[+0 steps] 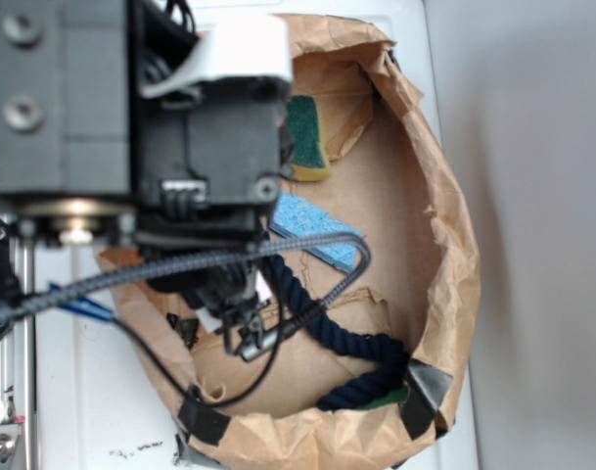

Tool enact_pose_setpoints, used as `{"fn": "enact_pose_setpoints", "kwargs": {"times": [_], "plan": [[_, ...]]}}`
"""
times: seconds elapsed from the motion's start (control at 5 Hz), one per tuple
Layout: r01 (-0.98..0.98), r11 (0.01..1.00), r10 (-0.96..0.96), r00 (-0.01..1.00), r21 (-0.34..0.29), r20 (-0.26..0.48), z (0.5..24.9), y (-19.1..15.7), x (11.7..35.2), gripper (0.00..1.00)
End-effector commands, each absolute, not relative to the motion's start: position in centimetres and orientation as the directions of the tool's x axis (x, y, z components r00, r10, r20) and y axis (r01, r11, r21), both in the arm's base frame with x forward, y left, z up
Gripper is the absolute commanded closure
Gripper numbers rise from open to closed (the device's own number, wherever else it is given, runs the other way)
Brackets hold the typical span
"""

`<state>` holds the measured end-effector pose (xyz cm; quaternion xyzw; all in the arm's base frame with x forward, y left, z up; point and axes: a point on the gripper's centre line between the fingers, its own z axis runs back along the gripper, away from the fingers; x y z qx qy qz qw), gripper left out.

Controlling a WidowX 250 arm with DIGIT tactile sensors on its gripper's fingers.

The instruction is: Grab the green sponge.

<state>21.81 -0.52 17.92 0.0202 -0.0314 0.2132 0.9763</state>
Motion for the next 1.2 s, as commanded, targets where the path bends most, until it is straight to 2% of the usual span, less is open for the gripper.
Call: {"fn": "enact_pose_setpoints", "kwargs": {"times": [0.0, 0.2, 0.4, 0.6, 1.0], "plan": [[-0.572, 0.819, 0.573, 0.818, -0.042, 0.043, 16.2, 0.2, 27.5, 0.00], [-0.639, 0.767, 0.642, 0.766, -0.059, 0.046, 14.3, 0.3, 28.5, 0.00], [-0.755, 0.646, 0.763, 0.644, -0.113, 0.056, 12.5, 1.2, 28.0, 0.00], [-0.772, 0.616, 0.787, 0.607, -0.155, 0.106, 10.6, 1.6, 28.1, 0.00], [-0.819, 0.558, 0.827, 0.537, -0.133, 0.166, 8.6, 2.9, 30.1, 0.00]]}}
